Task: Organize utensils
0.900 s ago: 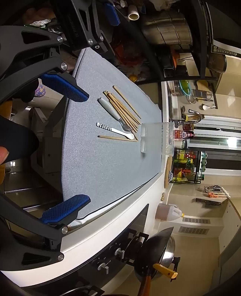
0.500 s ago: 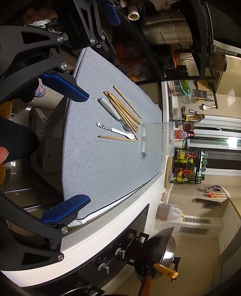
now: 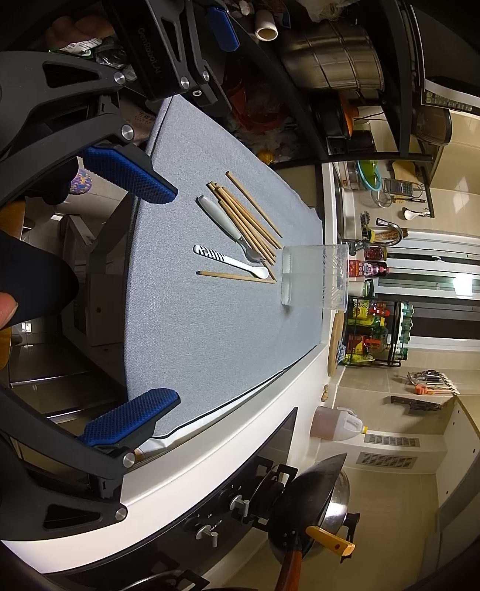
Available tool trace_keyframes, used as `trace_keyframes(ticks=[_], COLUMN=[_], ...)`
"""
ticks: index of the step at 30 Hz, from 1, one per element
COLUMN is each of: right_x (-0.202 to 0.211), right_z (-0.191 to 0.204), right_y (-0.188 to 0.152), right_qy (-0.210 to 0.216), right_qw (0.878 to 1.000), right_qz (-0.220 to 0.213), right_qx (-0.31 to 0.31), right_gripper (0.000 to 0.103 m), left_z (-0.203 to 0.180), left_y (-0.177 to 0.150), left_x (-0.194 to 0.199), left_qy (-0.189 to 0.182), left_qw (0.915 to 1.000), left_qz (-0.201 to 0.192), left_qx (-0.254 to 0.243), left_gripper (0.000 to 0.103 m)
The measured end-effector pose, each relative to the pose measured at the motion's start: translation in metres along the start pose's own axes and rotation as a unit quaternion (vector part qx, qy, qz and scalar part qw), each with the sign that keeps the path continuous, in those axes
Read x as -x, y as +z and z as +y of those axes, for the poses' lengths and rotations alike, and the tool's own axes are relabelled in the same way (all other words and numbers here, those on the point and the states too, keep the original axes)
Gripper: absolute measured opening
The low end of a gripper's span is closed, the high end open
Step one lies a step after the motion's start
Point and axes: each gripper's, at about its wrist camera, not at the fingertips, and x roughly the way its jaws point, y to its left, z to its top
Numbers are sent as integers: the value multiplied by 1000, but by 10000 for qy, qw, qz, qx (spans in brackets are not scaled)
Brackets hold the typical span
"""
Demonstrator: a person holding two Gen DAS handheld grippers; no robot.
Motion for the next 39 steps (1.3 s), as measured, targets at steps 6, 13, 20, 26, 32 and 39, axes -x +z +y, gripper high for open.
trace_keyframes(ticks=[6, 13, 20, 26, 32, 39], right_x=[0, 0, 0, 0, 0, 1], right_z=[0, 0, -1, -1, -2, -1], right_y=[0, 0, 0, 0, 0, 1], right_qy=[2, 3, 4, 3, 7, 9], right_qw=[10000, 10000, 10000, 10000, 10000, 10000], right_qz=[-2, 4, 6, 5, 6, 4], right_qx=[2, -1, -3, -6, -5, -1], right_gripper=[98, 98, 98, 98, 98, 98], left_z=[-4, -5, -1, -3, -5, -6], left_y=[1, -2, -3, -2, -2, -2], left_x=[-2, -4, -2, -5, -5, -5], left_qy=[-5, 11, 16, 22, 26, 26], left_qw=[10000, 10000, 10000, 10000, 10000, 10000], left_qz=[-10, -4, -15, -1, 8, 12], left_qx=[15, 20, 17, 18, 1, 6], left_gripper=[96, 96, 96, 96, 96, 96])
